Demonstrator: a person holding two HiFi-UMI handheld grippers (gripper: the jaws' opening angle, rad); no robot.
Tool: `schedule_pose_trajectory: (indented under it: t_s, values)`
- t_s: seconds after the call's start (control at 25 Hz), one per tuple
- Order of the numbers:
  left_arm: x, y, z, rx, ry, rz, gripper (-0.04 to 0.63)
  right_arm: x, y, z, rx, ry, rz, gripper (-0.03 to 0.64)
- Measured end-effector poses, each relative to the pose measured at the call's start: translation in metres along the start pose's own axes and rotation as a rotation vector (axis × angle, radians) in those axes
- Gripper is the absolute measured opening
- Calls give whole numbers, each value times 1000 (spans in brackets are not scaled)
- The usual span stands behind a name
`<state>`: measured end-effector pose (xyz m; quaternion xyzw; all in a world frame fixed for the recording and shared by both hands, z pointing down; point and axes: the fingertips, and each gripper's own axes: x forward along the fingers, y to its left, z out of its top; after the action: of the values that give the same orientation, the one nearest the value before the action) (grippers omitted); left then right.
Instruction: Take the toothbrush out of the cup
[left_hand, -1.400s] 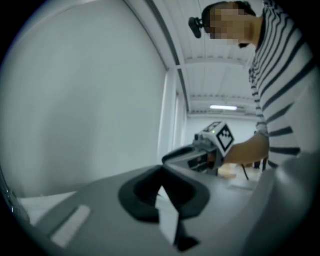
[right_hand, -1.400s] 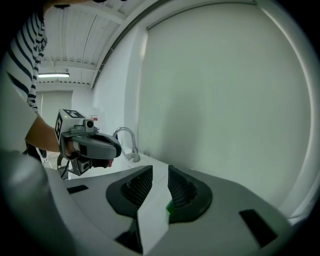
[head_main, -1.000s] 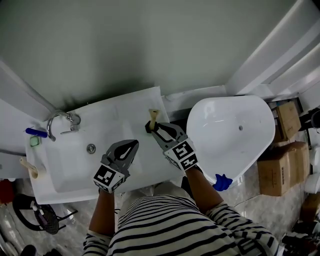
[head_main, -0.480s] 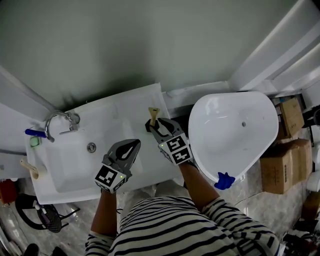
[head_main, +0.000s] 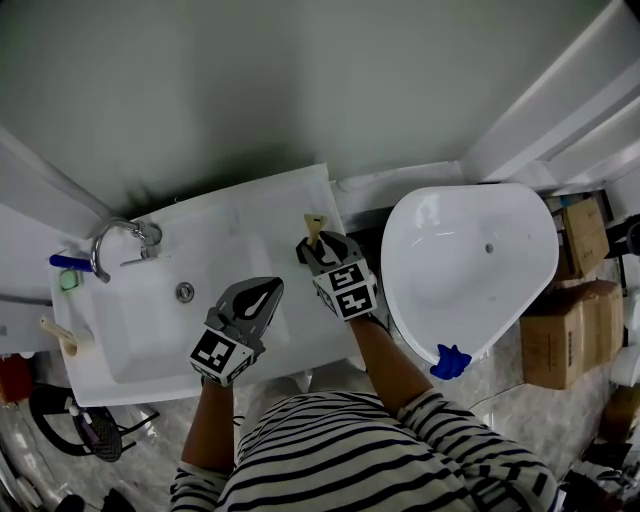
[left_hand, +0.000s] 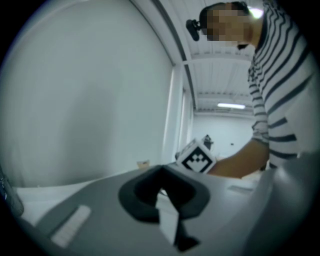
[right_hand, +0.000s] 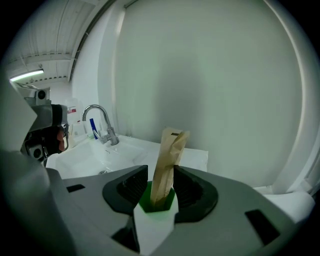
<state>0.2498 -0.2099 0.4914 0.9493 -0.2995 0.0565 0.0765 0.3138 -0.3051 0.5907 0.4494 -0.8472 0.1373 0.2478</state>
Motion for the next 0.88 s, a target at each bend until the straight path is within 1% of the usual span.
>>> schedule_pose_trajectory:
  t_s: [0.2,0.4,0.56,0.68,0.88]
  values:
    - [-4,4,3,3,8,9,6,8,-2,-2,14,25,-16,141]
    - [-7,7,1,-5,3,13,8,10,-4,-1,4,26,-33,116]
    - [-8,9,0,-6,8,12,8,11,-6,0,8,24,-51,62]
    - [-7,10,-1,-5,13,6,8,12,-7,0,17,23,-54,44]
    - [-6,10,-1,-3,16,2,8,10,-9,0,30,14,-54,40]
